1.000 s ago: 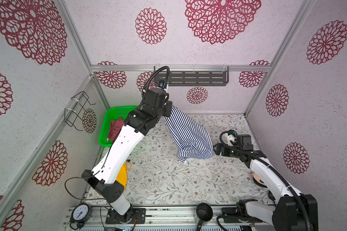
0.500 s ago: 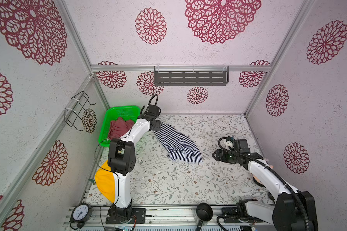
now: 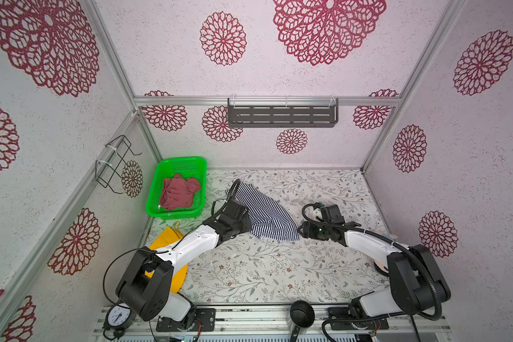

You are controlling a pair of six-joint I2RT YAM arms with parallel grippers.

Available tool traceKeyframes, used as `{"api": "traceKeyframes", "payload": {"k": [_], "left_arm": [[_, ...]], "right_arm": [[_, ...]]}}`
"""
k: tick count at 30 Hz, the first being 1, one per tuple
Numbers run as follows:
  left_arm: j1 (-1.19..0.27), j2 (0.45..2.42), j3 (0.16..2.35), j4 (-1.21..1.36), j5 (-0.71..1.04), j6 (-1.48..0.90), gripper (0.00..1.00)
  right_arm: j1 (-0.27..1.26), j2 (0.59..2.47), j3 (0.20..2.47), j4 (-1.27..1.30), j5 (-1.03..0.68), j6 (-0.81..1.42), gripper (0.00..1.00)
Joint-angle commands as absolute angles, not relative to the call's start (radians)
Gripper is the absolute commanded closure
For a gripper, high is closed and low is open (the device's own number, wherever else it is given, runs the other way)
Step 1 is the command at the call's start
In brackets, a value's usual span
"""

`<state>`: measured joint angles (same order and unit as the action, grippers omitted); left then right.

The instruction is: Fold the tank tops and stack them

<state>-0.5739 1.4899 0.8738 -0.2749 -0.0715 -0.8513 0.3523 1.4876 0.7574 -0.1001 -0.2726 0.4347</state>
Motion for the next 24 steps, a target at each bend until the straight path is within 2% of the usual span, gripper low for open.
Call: {"api": "traceKeyframes", "payload": {"k": [1, 3, 7, 10, 14, 19, 22, 23, 24], "left_arm": [[-0.581, 1.487, 0.849, -0.071, -0.029, -1.022, 0.38], [-0.580, 1.506, 0.831, -0.031, -0.035, -1.055, 0.35], [-0.566, 1.561, 0.802, 0.033, -0.046, -1.130, 0.38], [-0.545, 1.626, 0.814, 0.092, -0.019, -1.158, 0.40], [-0.539, 1.734, 0.894, 0.098, -0.003, -1.137, 0.45], [-0.458, 1.899, 1.043, 0.113, 0.097, -1.085, 0.79], [-0.401, 1.954, 1.166, 0.040, 0.127, -1.014, 0.92], [-0.389, 1.981, 1.209, 0.005, 0.123, -0.978, 0.92], [-0.381, 1.987, 1.248, -0.039, 0.106, -0.932, 0.90]], "right_arm": [[0.375, 1.549, 0.798, 0.018, -0.269, 0.478, 0.43], [0.386, 1.594, 0.796, 0.052, -0.301, 0.493, 0.53], [0.423, 1.632, 0.776, 0.087, -0.344, 0.519, 0.86], [0.462, 1.615, 0.730, 0.118, -0.365, 0.553, 1.00], [0.542, 1.583, 0.647, 0.177, -0.383, 0.635, 1.00], [0.695, 1.569, 0.593, 0.283, -0.397, 0.749, 1.00], [0.753, 1.558, 0.630, 0.276, -0.405, 0.750, 0.99], [0.753, 1.547, 0.640, 0.256, -0.396, 0.743, 0.88], [0.750, 1.524, 0.652, 0.215, -0.369, 0.724, 0.68]]}}
